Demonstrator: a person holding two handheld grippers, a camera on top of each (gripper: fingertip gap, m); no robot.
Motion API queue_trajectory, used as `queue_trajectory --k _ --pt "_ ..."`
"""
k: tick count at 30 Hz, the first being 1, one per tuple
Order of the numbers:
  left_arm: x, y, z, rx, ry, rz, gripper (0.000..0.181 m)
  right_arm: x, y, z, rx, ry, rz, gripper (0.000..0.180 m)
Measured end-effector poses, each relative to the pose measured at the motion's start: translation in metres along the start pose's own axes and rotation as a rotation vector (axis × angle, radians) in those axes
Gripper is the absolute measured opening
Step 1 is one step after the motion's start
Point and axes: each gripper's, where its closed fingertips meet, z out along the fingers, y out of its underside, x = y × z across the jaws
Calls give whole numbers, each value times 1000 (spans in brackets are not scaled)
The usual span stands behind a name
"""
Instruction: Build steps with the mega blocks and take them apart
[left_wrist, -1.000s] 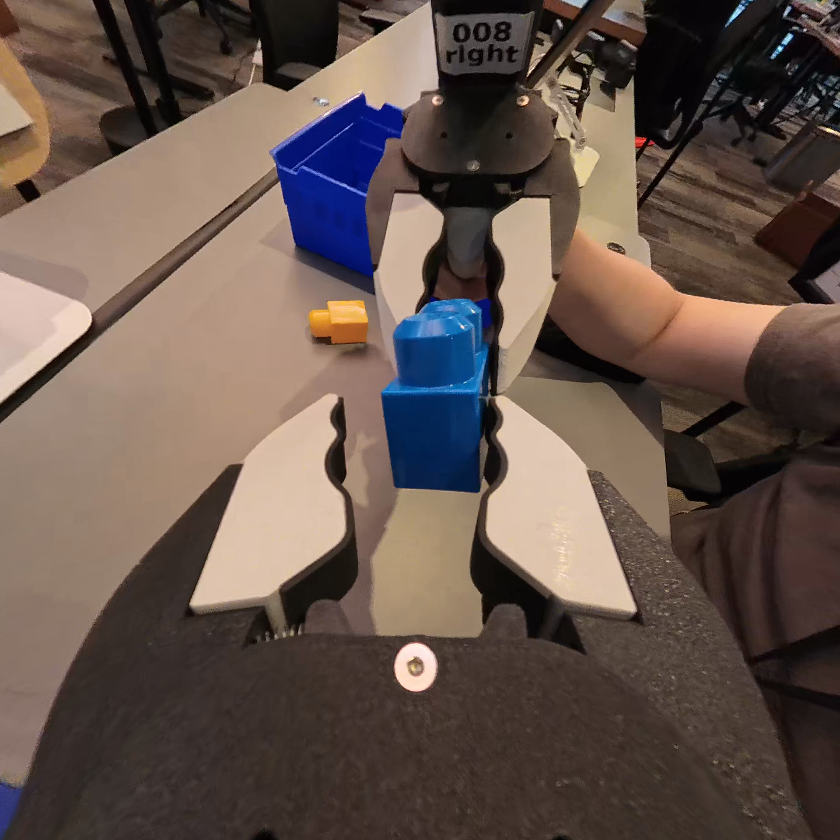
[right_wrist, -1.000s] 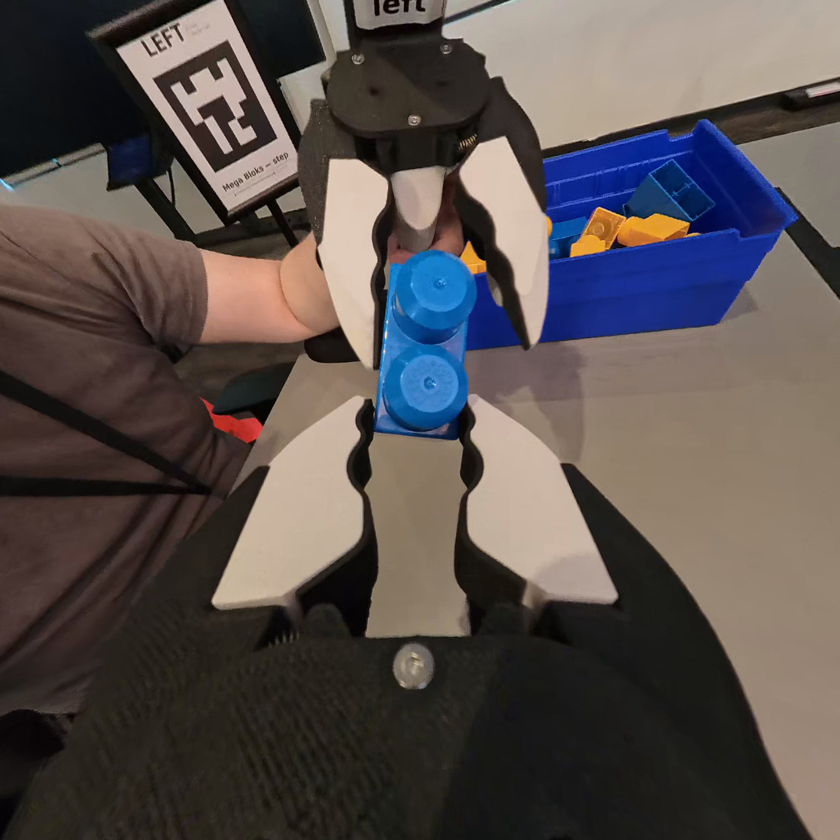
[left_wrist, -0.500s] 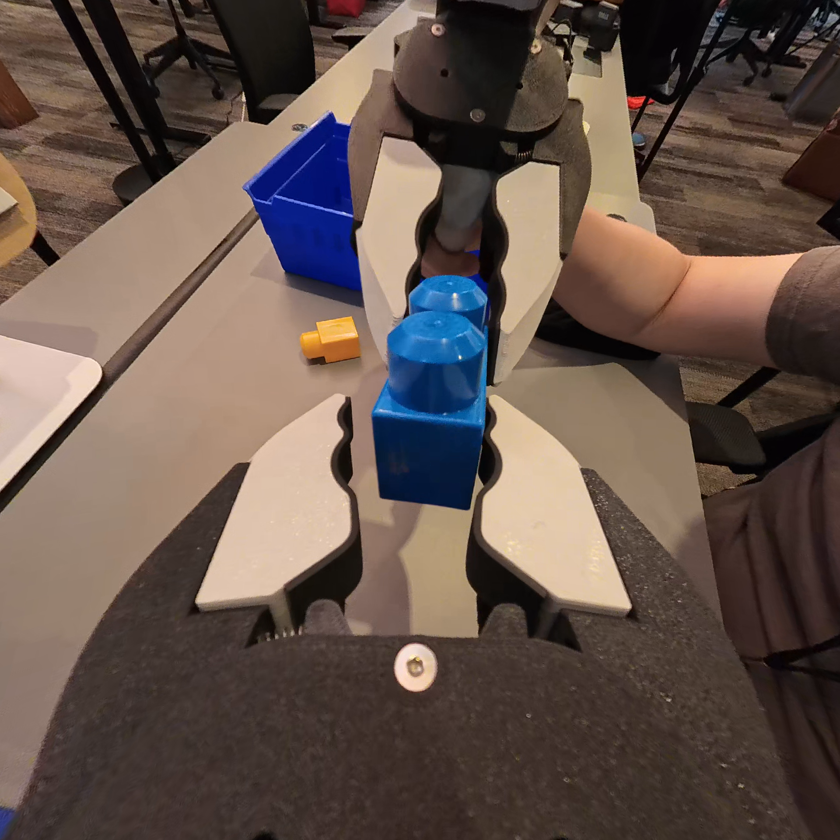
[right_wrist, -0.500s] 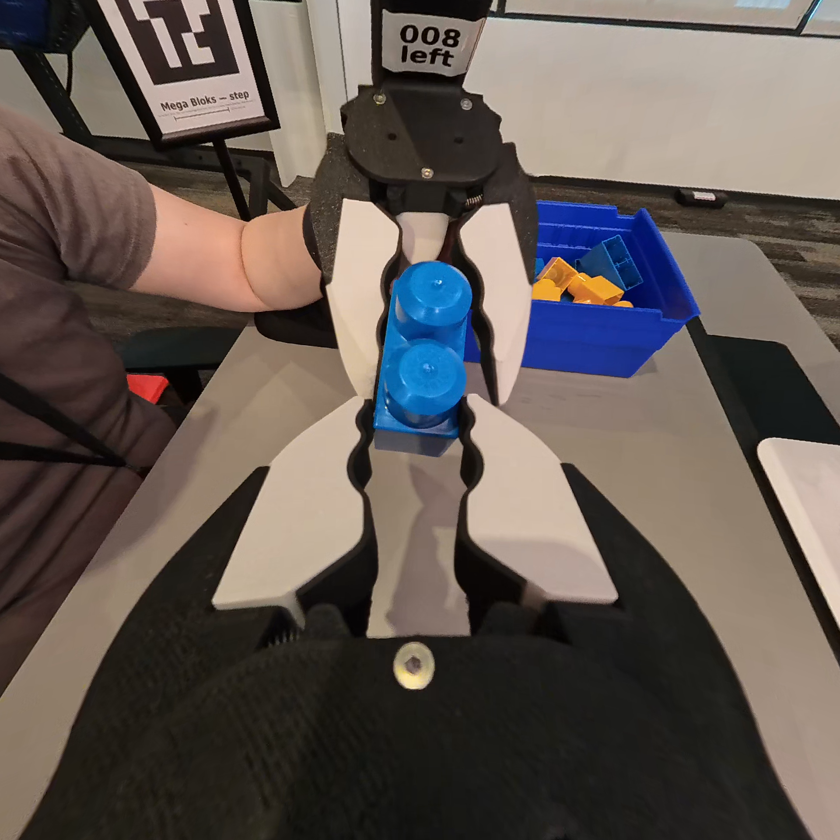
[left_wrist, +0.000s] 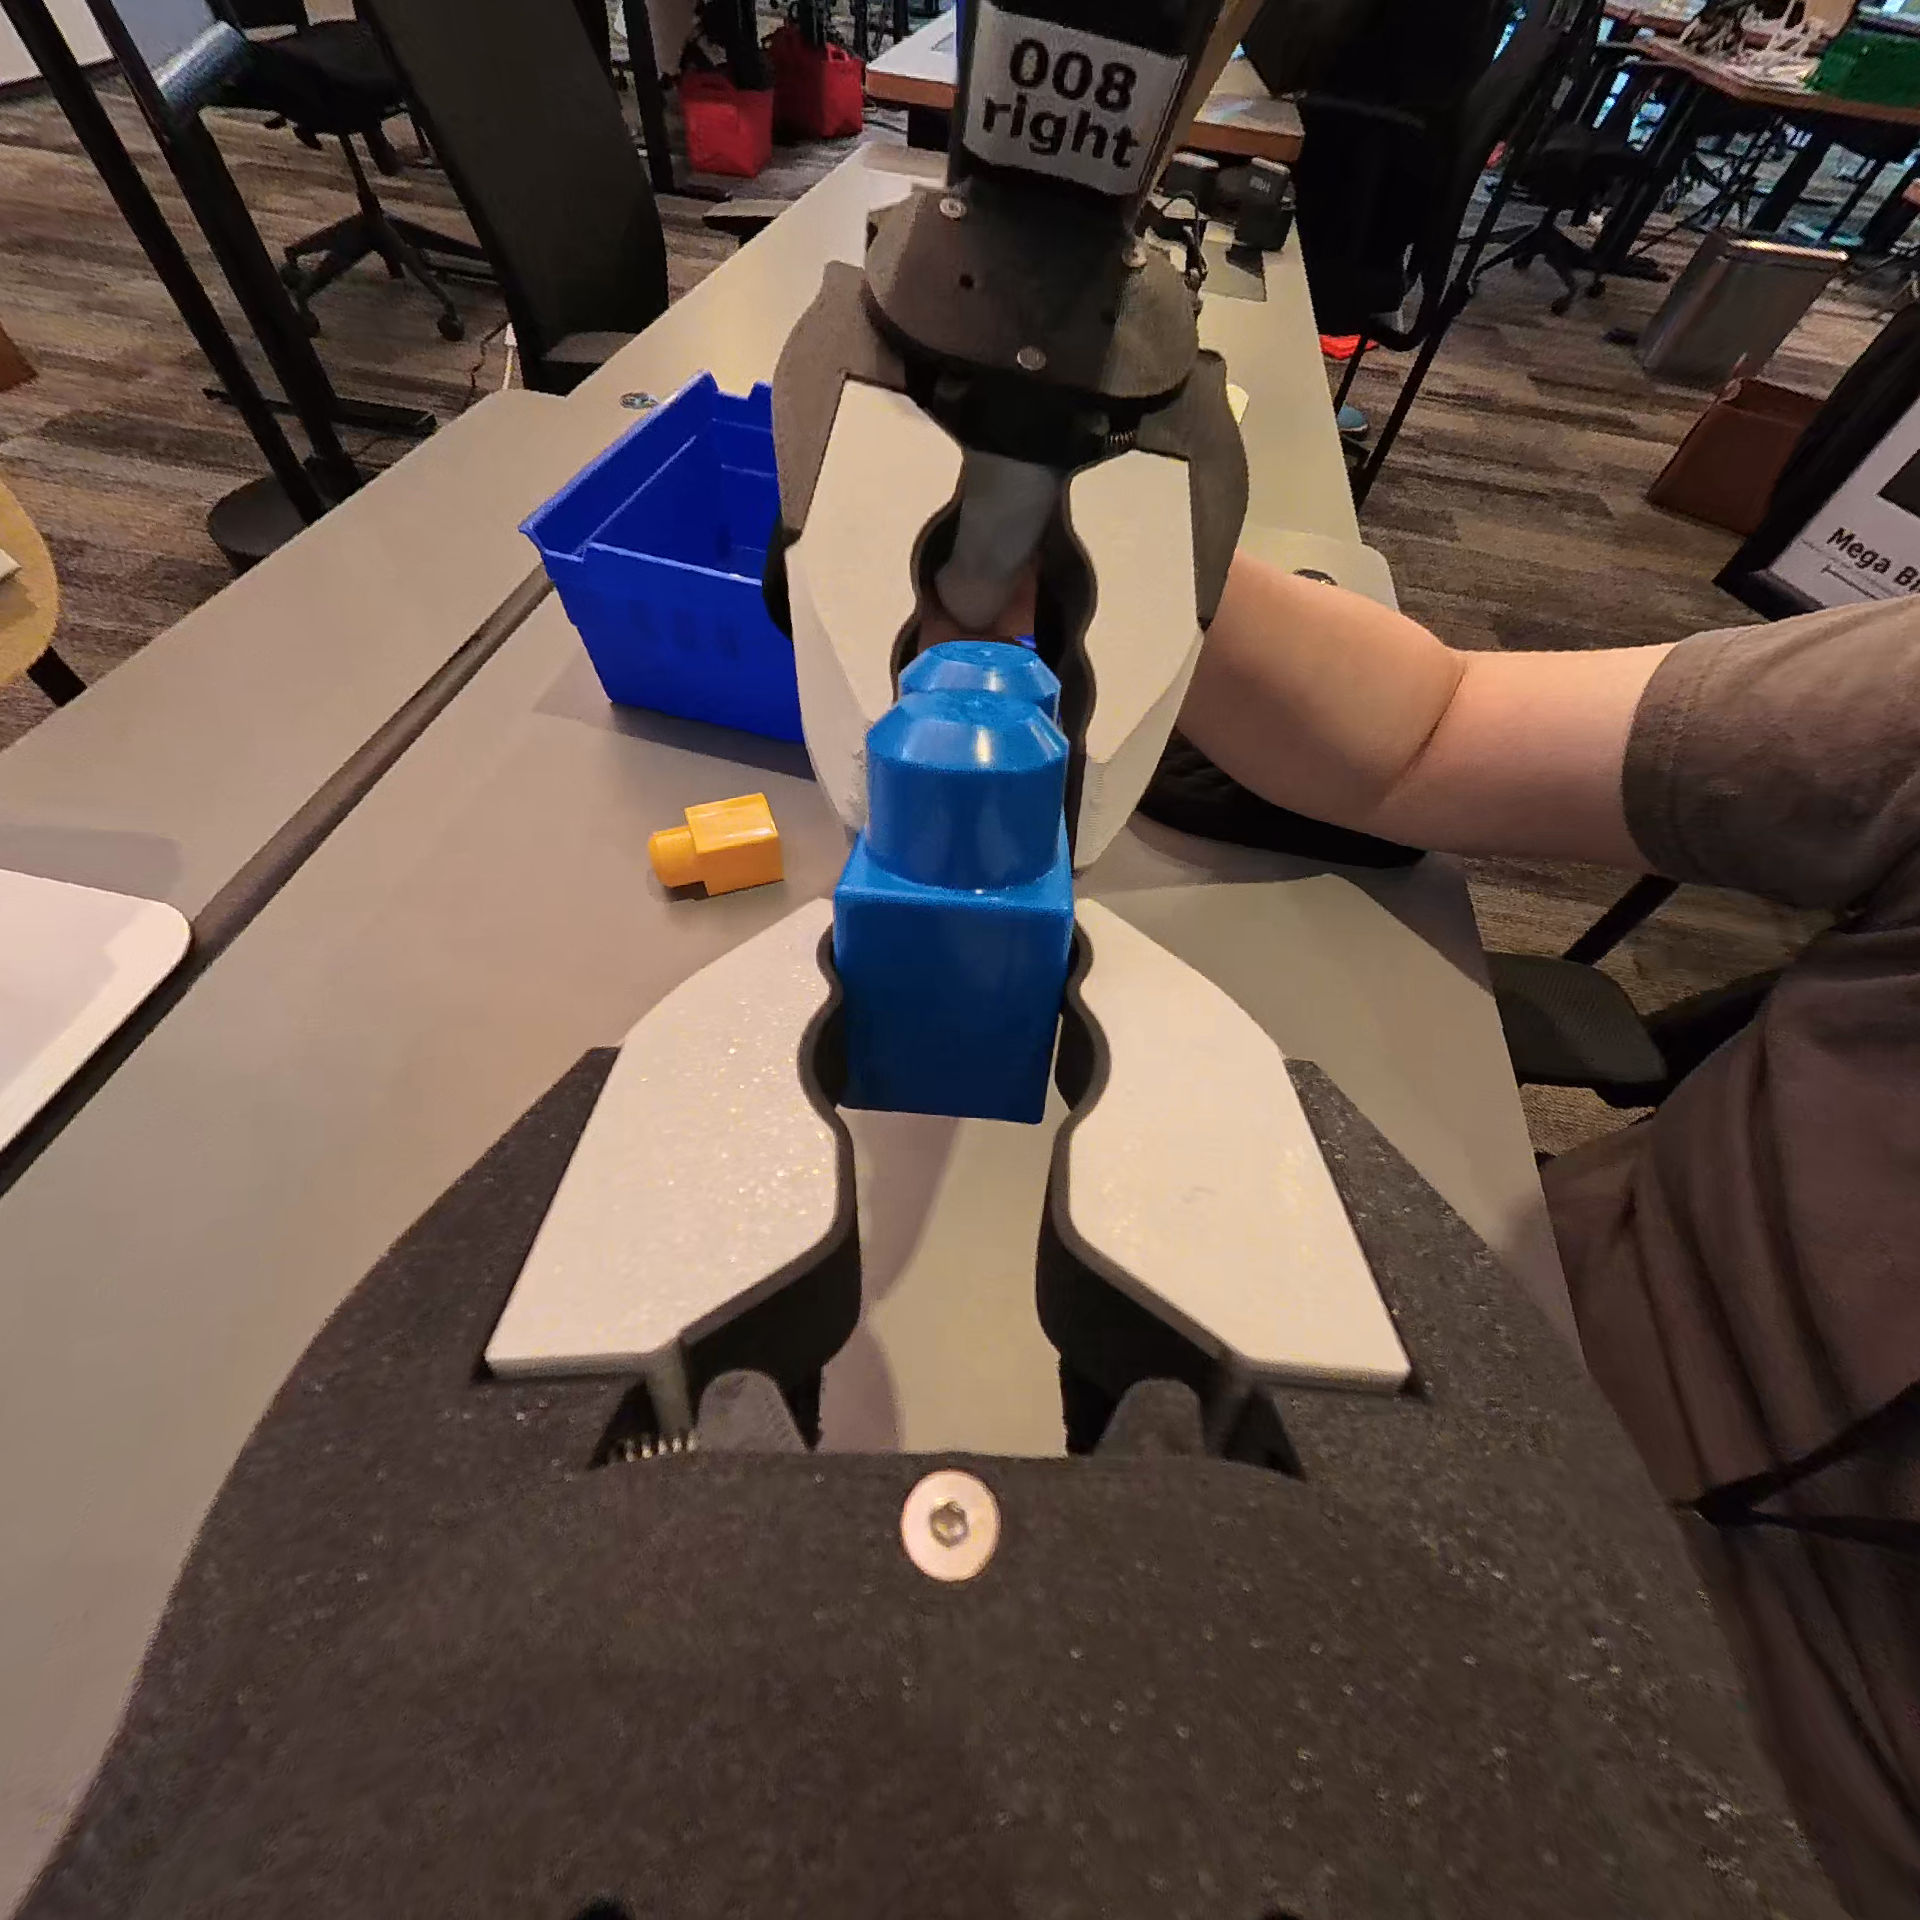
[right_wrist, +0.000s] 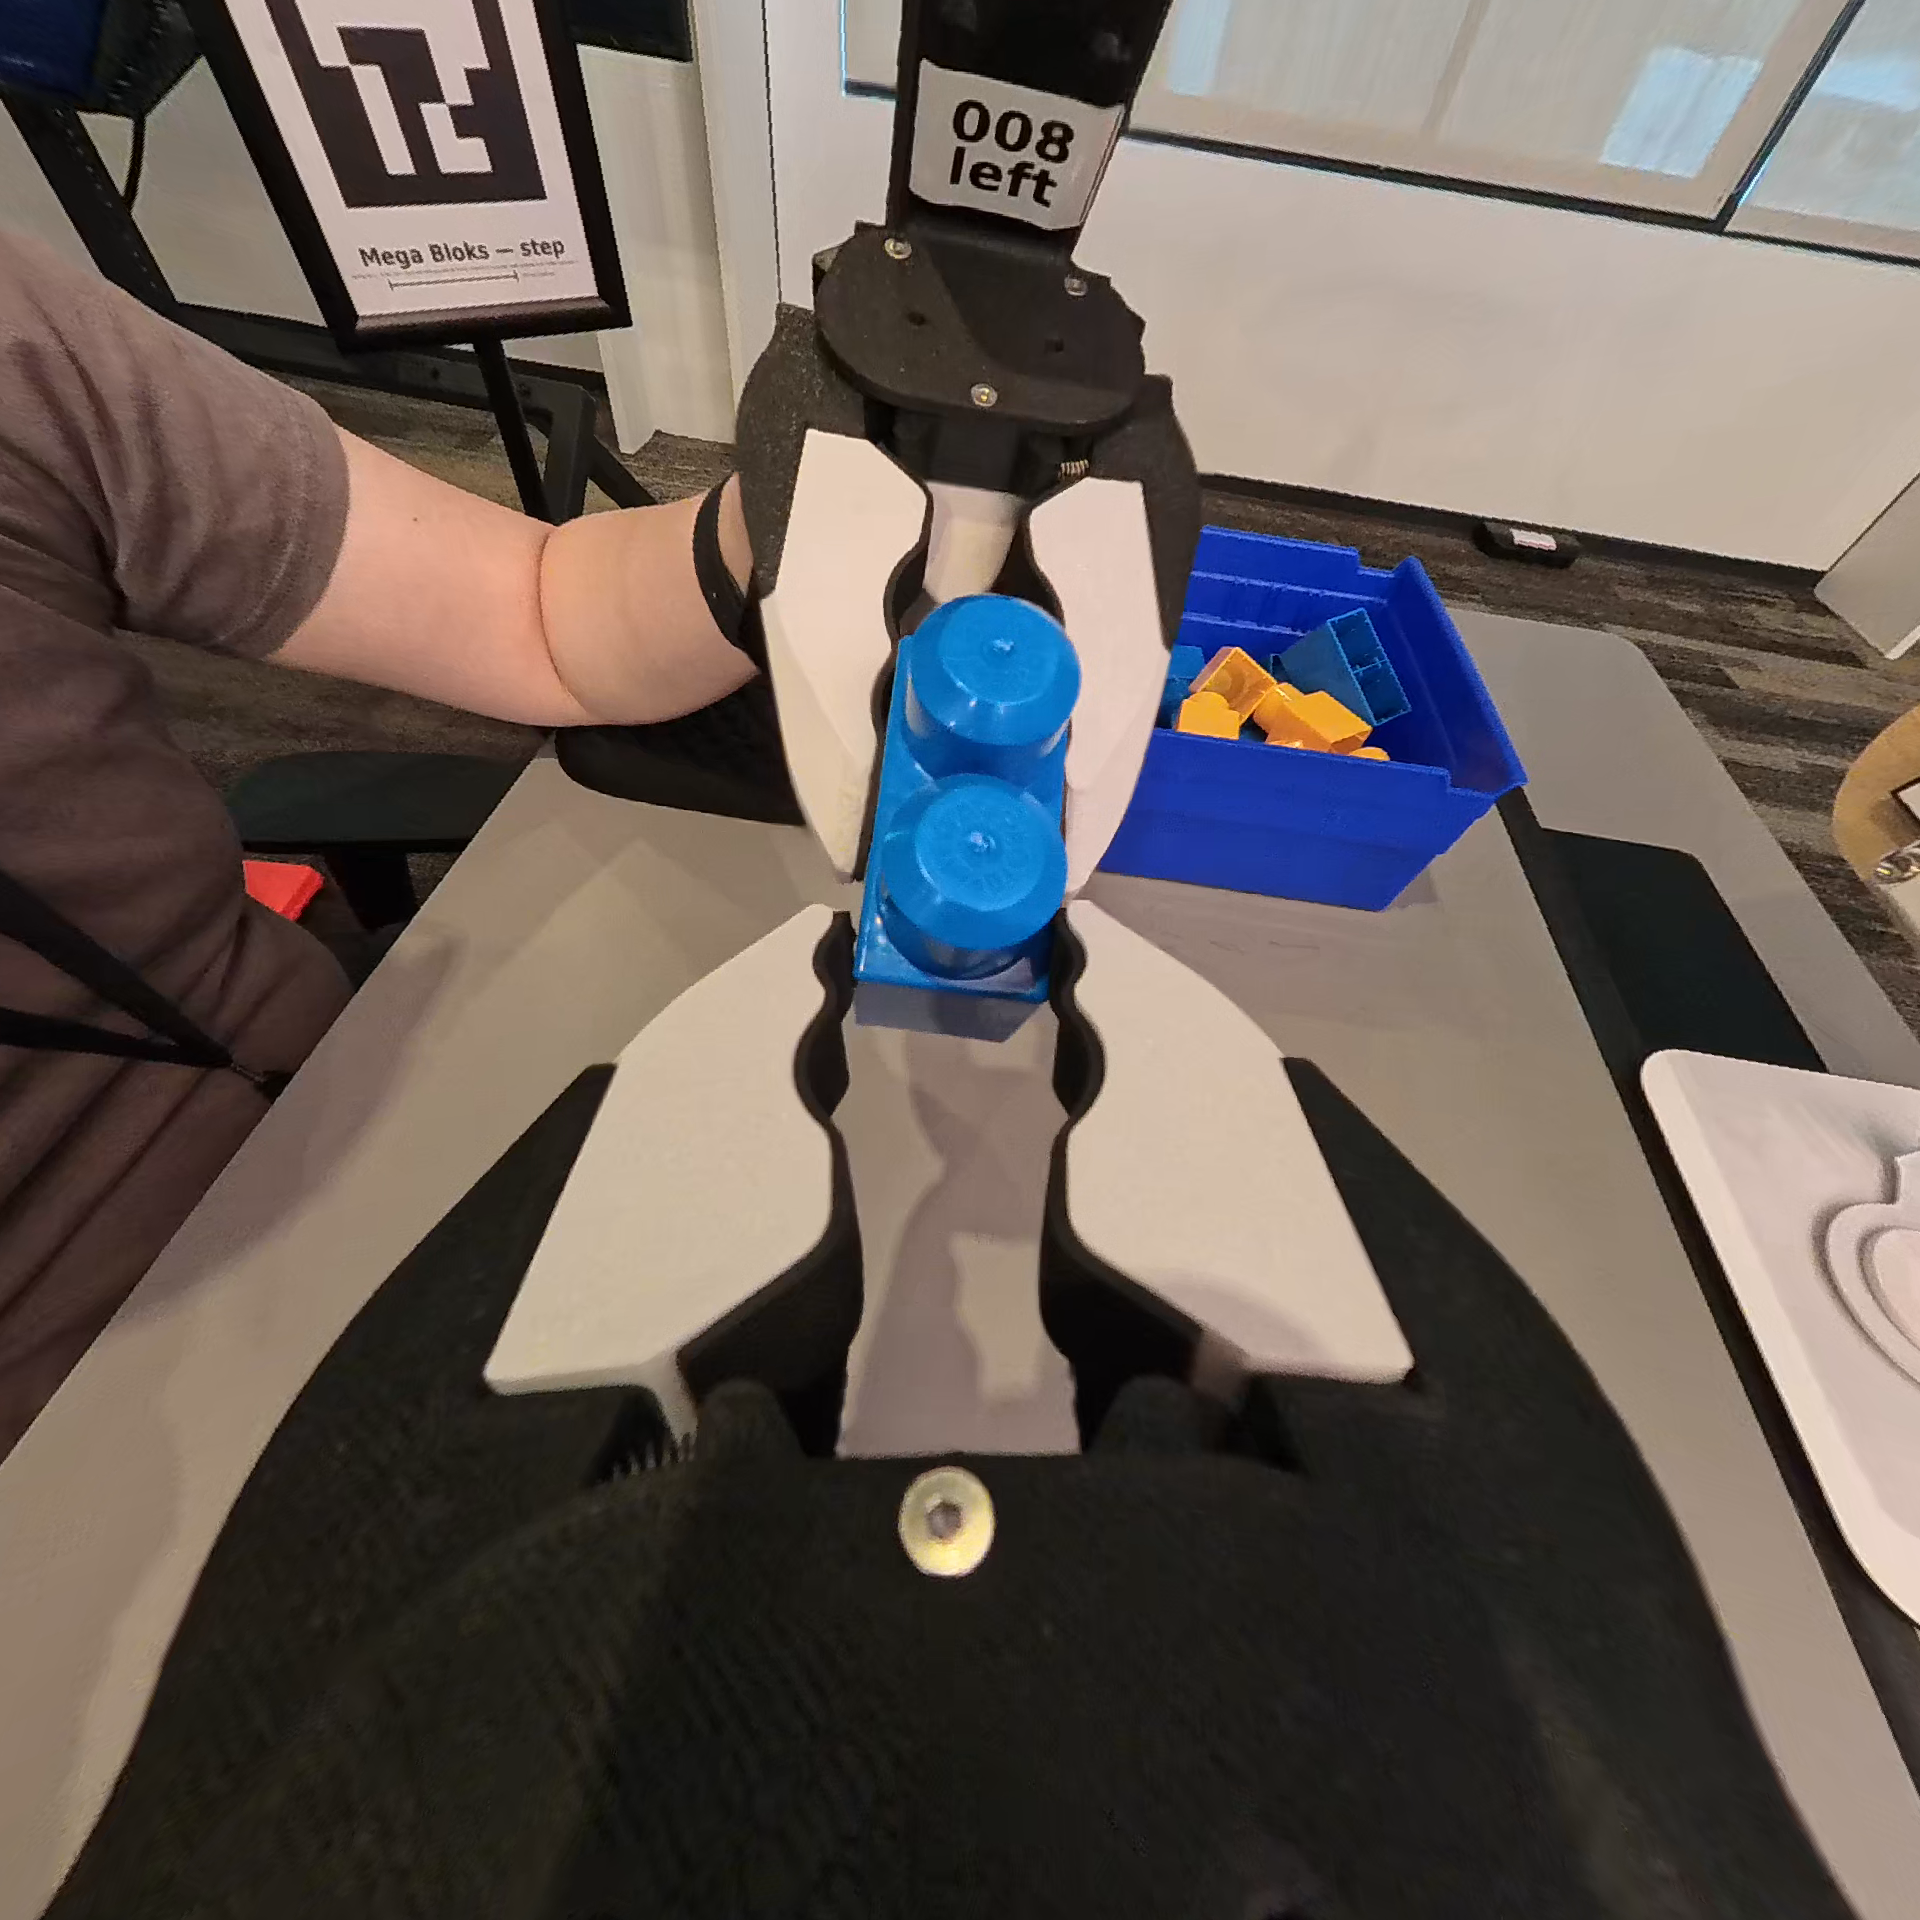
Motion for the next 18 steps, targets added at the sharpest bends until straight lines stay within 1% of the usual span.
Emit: queue_trajectory --k 2,3,4,6,7,9,10,13,14,16,18 --pt "-5 -2 -4 5 -33 7 37 4 -5 -6 17 34 -5 39" --pt "-7 -3 -7 10 -44 15 36 8 -7 -12 21 65 -6 46" --pt "-10 -5 -12 16 -55 18 36 14 -9 -20 21 106 2 52" --pt "-16 -11 -23 35 -93 21 36 37 -1 -41 -21 237 87 54" --pt "-17 -14 -30 48 -102 24 36 53 16 -52 -97 331 181 54" --pt "-21 -20 -42 70 -128 20 36 80 75 -75 -345 500 432 54" --pt "-22 -21 -48 75 -139 22 36 87 104 -83 -450 553 540 54" --pt "-27 -24 -59 78 -173 28 36 94 159 -79 -587 573 749 51" --pt "-27 -24 -61 76 -175 28 36 98 178 -85 -680 632 772 51" --pt "-27 -25 -62 77 -180 25 36 103 210 -101 -881 758 735 52" --pt "-26 -25 -61 71 -170 23 36 98 231 -105 -1012 777 750 53"
